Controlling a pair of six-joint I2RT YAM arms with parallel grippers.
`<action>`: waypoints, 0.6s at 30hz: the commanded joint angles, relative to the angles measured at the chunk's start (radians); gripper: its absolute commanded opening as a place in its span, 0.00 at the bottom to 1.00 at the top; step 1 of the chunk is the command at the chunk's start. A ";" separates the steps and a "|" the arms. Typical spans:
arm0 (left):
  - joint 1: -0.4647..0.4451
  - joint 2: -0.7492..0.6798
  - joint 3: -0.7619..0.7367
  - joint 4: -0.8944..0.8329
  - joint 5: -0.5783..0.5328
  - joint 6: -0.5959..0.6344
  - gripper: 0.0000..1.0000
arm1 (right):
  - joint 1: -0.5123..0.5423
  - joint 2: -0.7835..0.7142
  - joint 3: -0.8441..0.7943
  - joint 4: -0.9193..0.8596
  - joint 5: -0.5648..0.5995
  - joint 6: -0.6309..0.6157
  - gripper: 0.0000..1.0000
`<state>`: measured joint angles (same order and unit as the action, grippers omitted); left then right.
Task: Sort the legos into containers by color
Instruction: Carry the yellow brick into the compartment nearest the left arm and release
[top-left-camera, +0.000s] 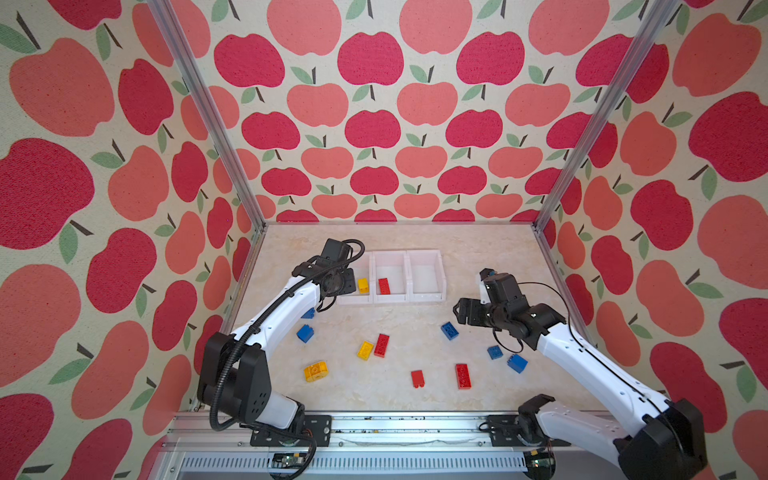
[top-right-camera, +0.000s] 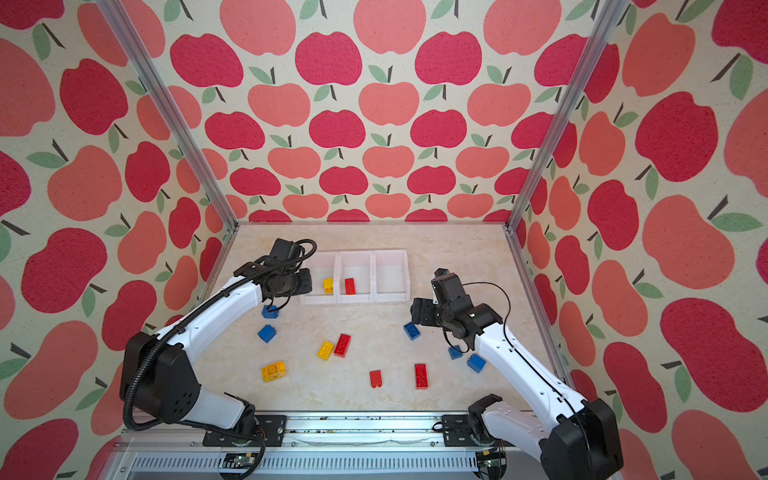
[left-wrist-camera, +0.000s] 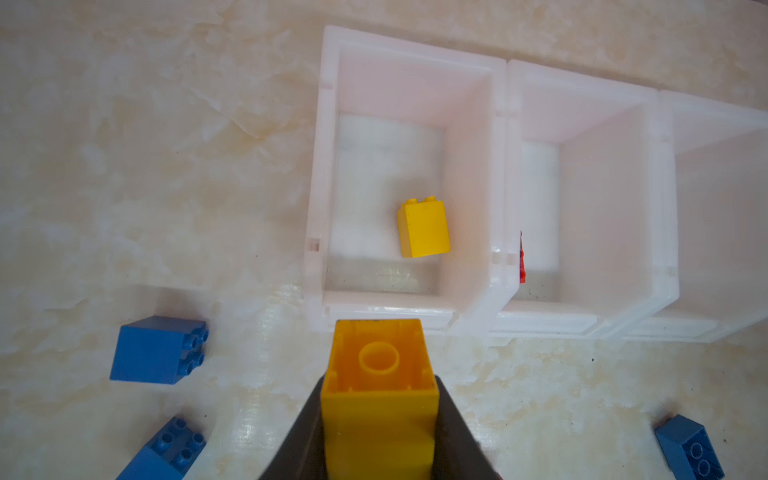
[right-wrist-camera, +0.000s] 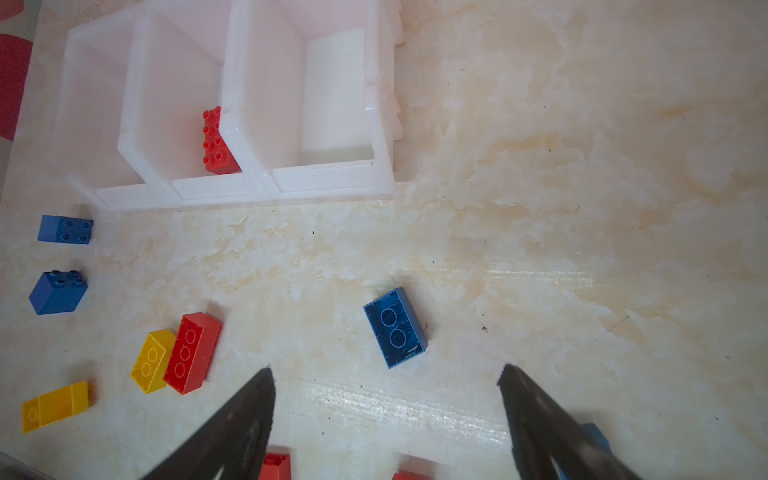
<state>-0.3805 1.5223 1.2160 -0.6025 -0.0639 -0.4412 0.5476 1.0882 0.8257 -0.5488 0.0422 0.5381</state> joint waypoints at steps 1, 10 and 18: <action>0.003 0.066 0.065 0.045 -0.027 0.064 0.21 | -0.005 -0.025 0.005 -0.023 0.002 0.022 0.88; 0.015 0.219 0.144 0.075 -0.020 0.096 0.24 | -0.006 -0.024 0.020 -0.036 0.008 0.019 0.88; 0.020 0.288 0.146 0.092 -0.044 0.095 0.30 | -0.005 -0.017 0.026 -0.035 0.008 0.017 0.88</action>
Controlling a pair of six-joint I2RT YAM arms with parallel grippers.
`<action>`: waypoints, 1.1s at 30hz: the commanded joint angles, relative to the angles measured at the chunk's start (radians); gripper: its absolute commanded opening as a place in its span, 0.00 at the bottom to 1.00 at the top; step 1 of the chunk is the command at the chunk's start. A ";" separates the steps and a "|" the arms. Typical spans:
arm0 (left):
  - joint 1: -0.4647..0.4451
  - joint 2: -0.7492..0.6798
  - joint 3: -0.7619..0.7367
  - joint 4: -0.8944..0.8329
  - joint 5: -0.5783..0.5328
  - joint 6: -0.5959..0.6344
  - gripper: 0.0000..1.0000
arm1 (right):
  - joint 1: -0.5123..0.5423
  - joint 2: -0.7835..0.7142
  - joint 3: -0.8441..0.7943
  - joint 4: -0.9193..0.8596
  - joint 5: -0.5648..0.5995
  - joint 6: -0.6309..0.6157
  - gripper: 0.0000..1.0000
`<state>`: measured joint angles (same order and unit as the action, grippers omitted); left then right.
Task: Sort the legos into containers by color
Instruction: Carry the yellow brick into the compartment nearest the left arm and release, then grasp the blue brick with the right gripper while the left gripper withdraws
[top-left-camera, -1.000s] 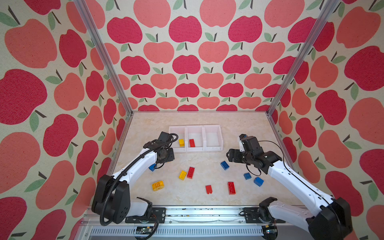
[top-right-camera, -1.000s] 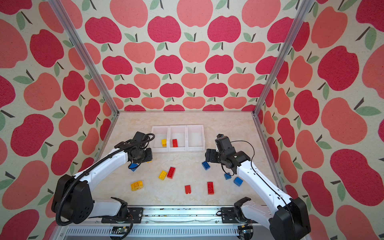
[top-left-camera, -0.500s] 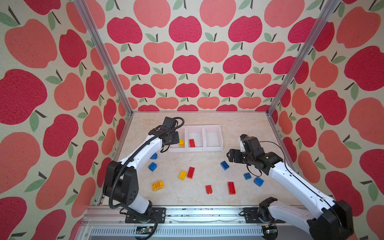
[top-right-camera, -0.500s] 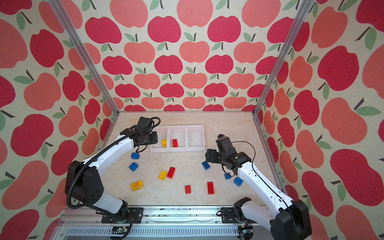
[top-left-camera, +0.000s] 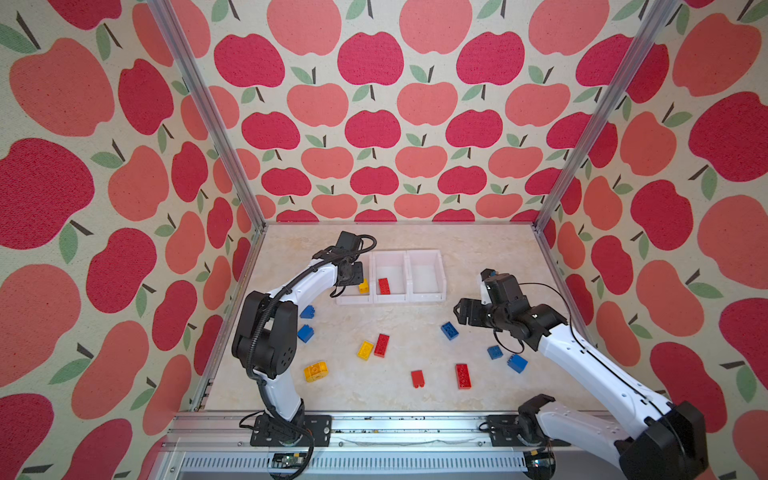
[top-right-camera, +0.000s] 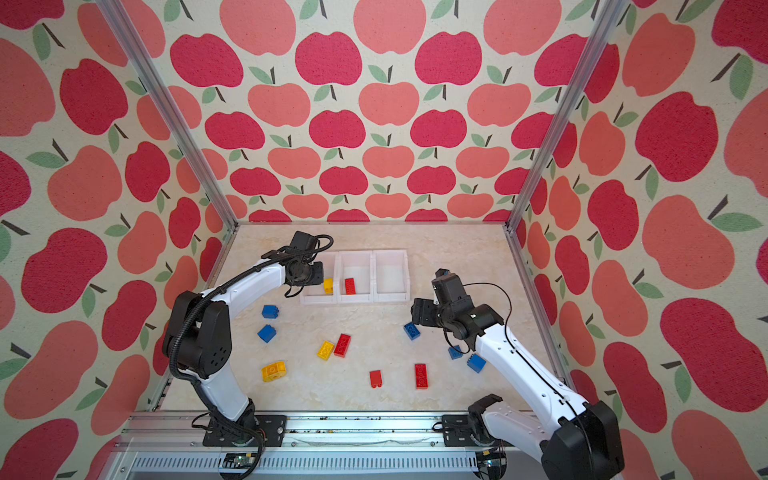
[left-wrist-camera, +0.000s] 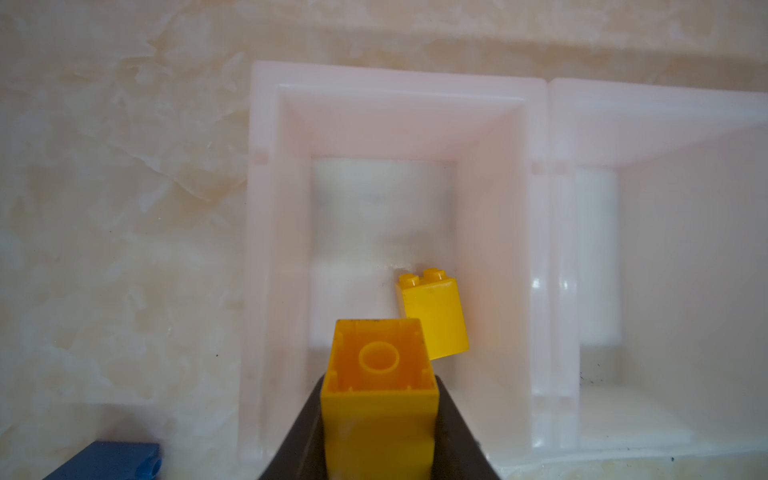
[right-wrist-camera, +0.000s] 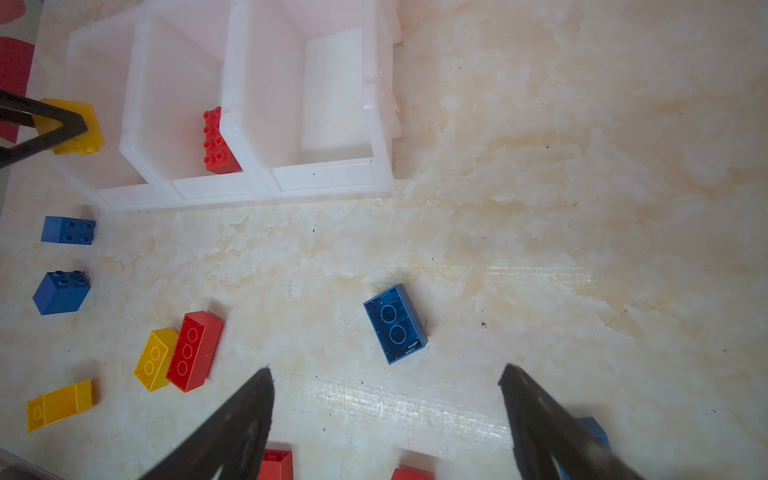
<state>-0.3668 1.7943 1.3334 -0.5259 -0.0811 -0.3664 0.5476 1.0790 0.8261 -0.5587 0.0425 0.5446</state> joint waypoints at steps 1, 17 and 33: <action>0.006 0.019 0.030 0.019 -0.026 0.020 0.31 | -0.005 -0.007 0.026 -0.025 0.007 0.011 0.88; 0.003 -0.017 0.038 0.015 -0.014 0.005 0.57 | -0.005 0.001 0.026 -0.049 0.013 -0.004 0.89; 0.006 -0.239 -0.121 0.103 0.085 -0.084 0.72 | -0.003 0.108 0.051 -0.099 0.000 -0.123 0.89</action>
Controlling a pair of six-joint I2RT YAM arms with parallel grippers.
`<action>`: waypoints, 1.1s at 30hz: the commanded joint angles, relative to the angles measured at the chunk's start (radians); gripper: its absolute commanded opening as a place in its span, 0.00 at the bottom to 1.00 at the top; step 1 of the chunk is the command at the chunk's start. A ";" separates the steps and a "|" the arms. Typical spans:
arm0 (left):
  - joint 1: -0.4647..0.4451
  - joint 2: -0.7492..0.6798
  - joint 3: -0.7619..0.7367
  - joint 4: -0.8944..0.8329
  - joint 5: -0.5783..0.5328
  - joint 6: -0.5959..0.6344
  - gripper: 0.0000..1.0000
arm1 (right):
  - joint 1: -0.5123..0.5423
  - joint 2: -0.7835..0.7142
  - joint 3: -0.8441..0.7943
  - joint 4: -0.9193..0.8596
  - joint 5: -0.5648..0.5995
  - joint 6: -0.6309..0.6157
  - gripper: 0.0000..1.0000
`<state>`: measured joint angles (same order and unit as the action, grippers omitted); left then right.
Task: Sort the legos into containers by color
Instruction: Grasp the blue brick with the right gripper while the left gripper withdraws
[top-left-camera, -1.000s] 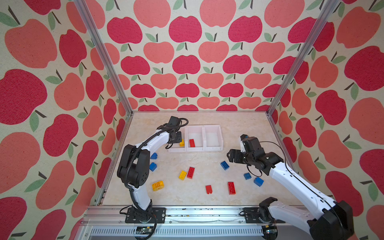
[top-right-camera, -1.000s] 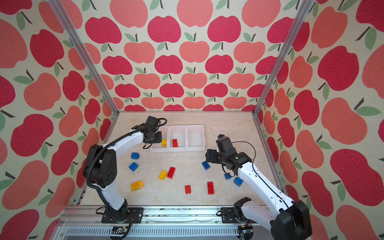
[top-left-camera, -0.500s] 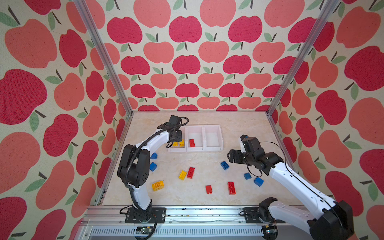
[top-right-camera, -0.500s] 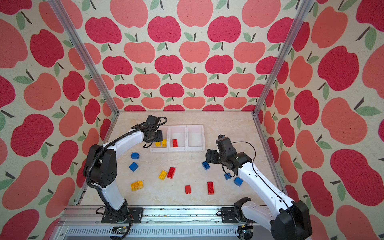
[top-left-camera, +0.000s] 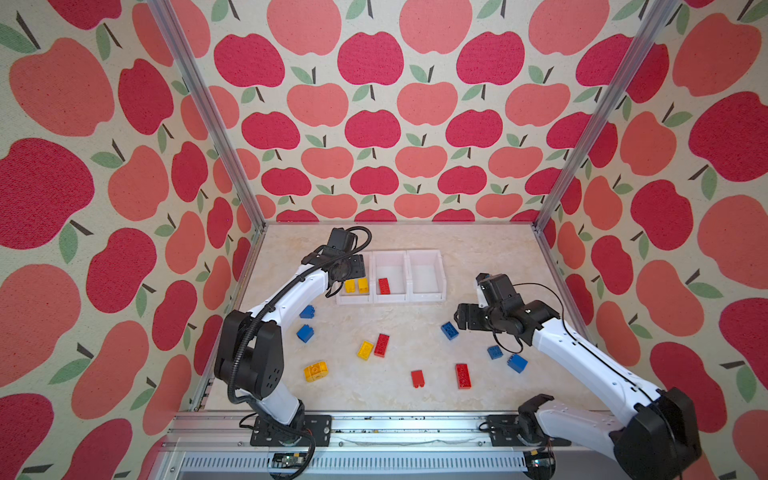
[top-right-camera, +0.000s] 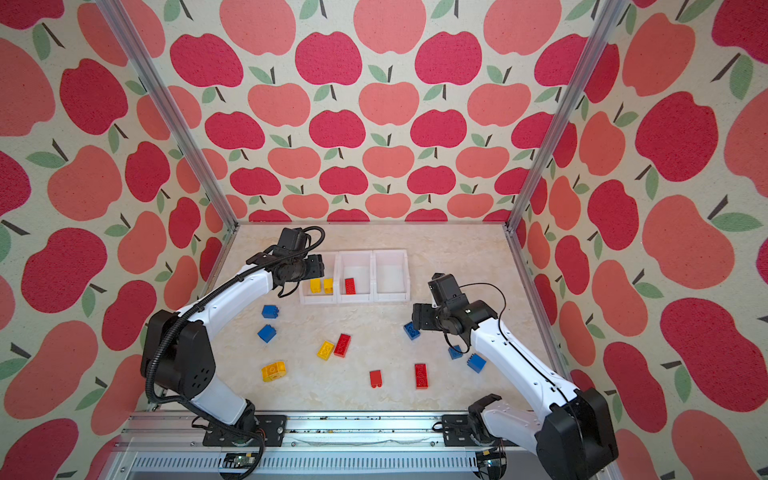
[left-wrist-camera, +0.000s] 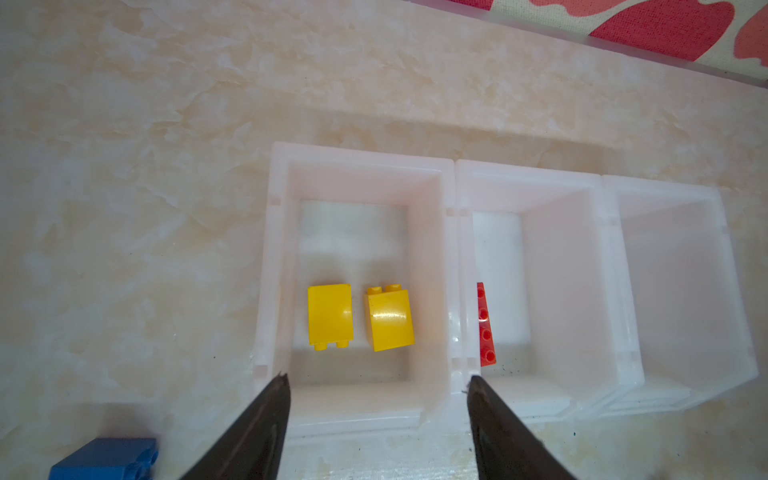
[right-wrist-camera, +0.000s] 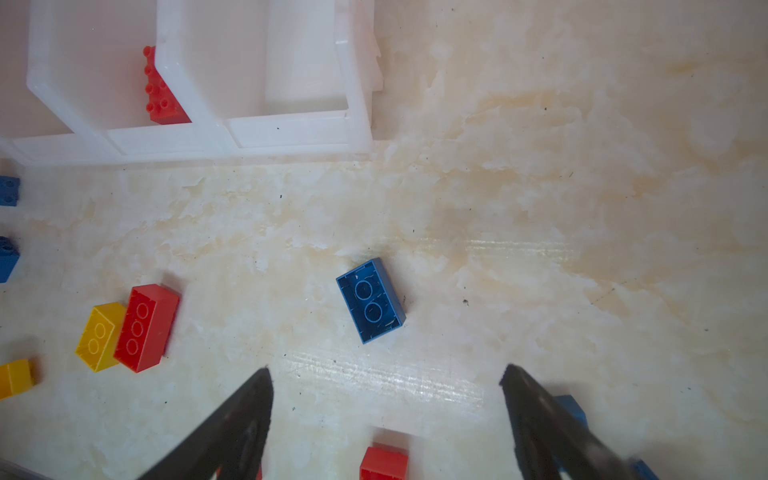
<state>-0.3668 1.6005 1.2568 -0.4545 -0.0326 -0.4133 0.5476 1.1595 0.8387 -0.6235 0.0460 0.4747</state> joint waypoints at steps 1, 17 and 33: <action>0.008 -0.063 -0.060 0.039 0.046 -0.046 0.72 | -0.003 0.041 0.042 -0.035 -0.007 -0.061 0.89; 0.085 -0.319 -0.313 0.079 0.163 -0.133 0.81 | 0.080 0.325 0.132 -0.031 0.038 -0.169 0.87; 0.127 -0.372 -0.384 0.106 0.217 -0.146 0.84 | 0.127 0.527 0.182 0.000 0.091 -0.186 0.66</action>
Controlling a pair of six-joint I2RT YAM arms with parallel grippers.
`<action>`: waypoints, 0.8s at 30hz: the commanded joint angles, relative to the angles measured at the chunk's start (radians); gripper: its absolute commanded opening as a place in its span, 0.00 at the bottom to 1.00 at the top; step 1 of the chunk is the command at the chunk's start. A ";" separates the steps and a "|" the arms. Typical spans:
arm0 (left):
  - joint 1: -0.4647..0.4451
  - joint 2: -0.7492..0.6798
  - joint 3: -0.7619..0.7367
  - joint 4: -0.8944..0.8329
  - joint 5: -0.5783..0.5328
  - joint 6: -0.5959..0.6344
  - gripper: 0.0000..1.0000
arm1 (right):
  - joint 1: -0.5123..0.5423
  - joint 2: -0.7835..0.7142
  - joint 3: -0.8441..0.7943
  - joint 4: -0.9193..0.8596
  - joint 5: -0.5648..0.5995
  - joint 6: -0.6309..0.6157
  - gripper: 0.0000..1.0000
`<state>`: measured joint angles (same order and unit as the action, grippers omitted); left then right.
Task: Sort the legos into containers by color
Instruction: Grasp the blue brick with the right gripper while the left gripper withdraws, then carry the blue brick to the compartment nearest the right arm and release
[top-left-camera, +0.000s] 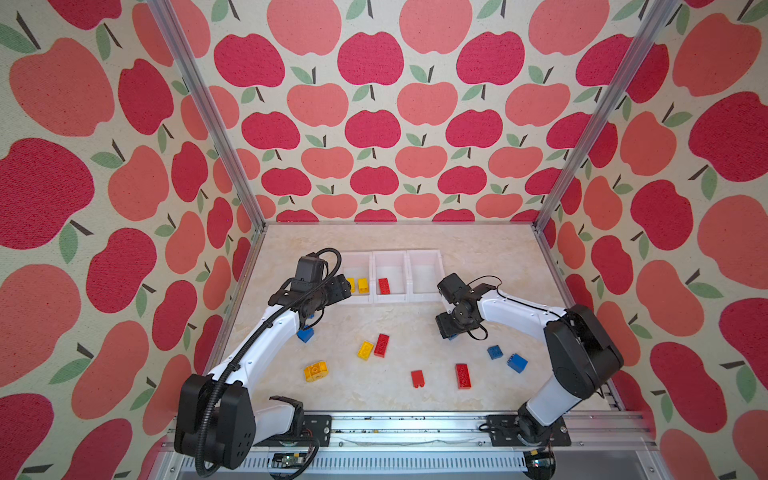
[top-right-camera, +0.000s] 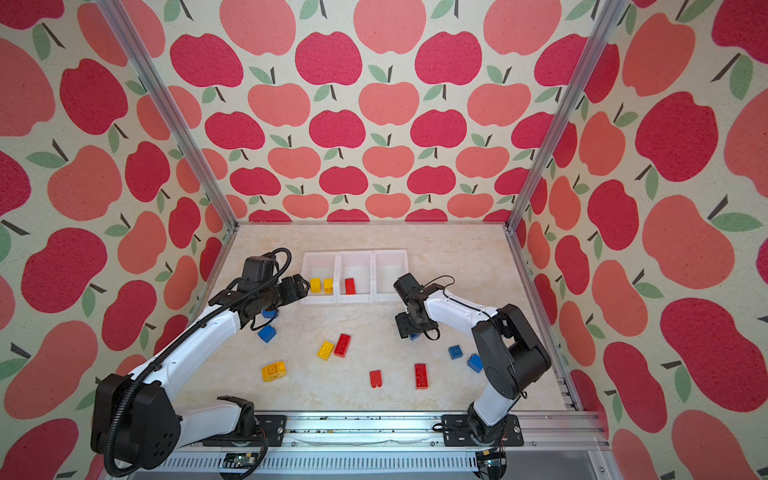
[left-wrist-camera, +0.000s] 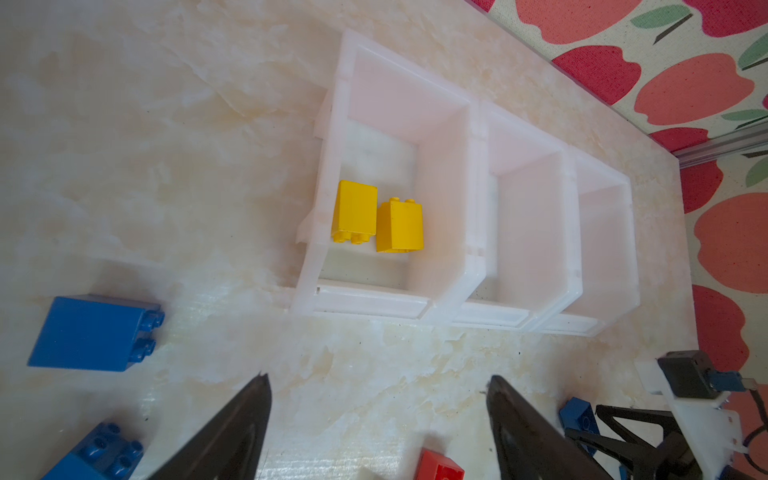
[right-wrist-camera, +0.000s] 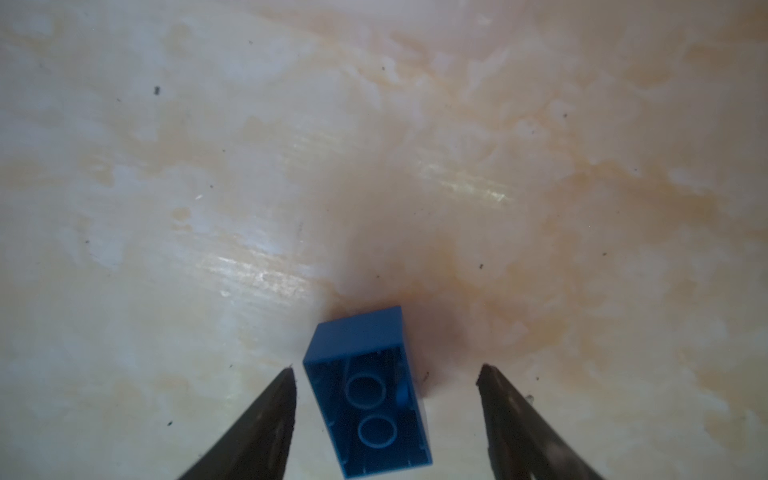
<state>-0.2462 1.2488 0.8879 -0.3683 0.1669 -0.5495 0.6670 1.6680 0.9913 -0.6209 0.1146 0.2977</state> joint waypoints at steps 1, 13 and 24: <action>0.007 -0.022 -0.015 0.020 0.018 -0.010 0.85 | 0.008 0.023 0.030 -0.001 0.025 -0.009 0.63; 0.017 -0.031 -0.030 0.029 0.022 -0.016 0.87 | 0.012 0.026 0.038 -0.006 0.036 -0.006 0.34; 0.018 -0.019 -0.029 0.033 0.035 -0.020 0.91 | 0.013 -0.088 0.130 -0.057 0.023 0.014 0.32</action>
<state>-0.2352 1.2320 0.8680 -0.3538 0.1898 -0.5606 0.6743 1.6375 1.0607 -0.6441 0.1371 0.2932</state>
